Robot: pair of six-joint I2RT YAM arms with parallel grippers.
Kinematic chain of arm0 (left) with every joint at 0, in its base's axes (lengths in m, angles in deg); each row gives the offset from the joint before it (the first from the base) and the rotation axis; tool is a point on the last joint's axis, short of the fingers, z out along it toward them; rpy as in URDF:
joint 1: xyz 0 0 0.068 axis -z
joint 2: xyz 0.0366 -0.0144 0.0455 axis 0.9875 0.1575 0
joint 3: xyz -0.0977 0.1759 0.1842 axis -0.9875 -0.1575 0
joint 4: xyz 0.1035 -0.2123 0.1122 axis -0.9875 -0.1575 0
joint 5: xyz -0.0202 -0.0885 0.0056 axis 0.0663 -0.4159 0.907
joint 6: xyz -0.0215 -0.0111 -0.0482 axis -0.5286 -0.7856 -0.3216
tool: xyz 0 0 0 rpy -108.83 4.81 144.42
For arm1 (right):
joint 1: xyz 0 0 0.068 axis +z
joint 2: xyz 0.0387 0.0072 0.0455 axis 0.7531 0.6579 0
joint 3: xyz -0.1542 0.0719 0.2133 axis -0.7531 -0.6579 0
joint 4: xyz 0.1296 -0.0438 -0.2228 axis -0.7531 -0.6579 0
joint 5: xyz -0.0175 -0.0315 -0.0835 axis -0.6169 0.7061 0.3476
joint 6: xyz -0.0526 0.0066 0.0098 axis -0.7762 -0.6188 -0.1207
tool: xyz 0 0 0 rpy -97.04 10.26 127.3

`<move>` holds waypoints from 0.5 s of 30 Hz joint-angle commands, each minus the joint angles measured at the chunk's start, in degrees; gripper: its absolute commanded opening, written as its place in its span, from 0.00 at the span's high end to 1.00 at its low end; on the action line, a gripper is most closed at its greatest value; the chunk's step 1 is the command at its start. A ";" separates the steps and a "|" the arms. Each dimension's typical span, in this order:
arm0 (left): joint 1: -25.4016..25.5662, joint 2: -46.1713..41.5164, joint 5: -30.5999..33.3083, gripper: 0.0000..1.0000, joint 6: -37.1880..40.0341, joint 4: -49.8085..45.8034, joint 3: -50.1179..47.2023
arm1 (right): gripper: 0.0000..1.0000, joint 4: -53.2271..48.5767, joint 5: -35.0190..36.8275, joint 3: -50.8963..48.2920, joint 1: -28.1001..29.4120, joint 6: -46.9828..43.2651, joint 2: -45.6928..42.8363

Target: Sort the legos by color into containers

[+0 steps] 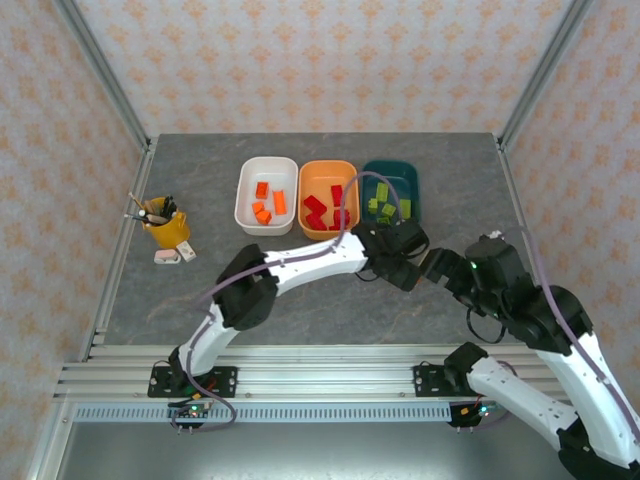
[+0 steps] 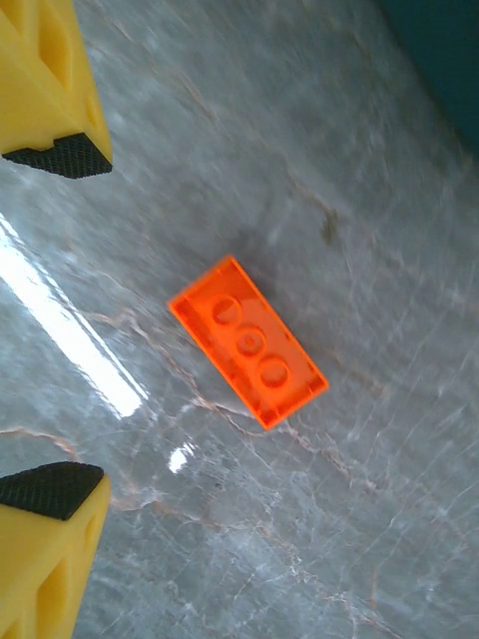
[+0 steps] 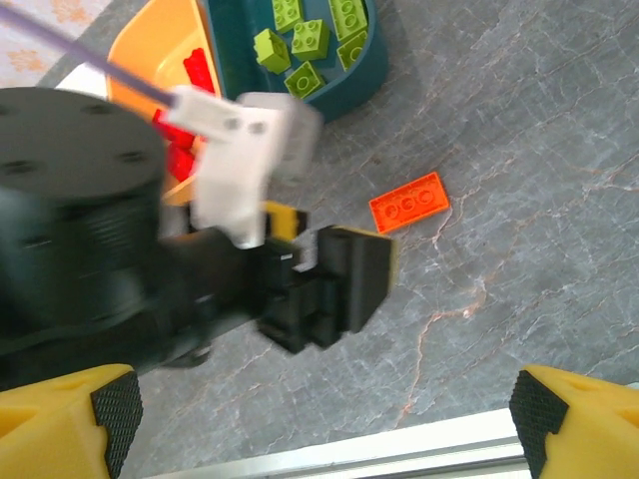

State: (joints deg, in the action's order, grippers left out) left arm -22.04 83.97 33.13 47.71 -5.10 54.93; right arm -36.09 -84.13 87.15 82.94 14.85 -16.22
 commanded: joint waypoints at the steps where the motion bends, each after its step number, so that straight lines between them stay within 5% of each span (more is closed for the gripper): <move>1: -0.56 3.37 2.04 0.21 7.77 1.68 4.08 | 0.04 -3.46 -1.47 -0.12 0.02 1.77 -2.80; 15: -0.28 15.66 -3.16 0.17 17.75 -2.05 18.03 | 0.04 -9.05 -1.29 0.60 0.02 4.49 -6.82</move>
State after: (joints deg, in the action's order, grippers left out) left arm -22.52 97.57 31.87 61.98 -3.83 69.47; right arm -43.28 -85.61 87.15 82.94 18.28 -22.30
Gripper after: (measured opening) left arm 0.833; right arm 0.961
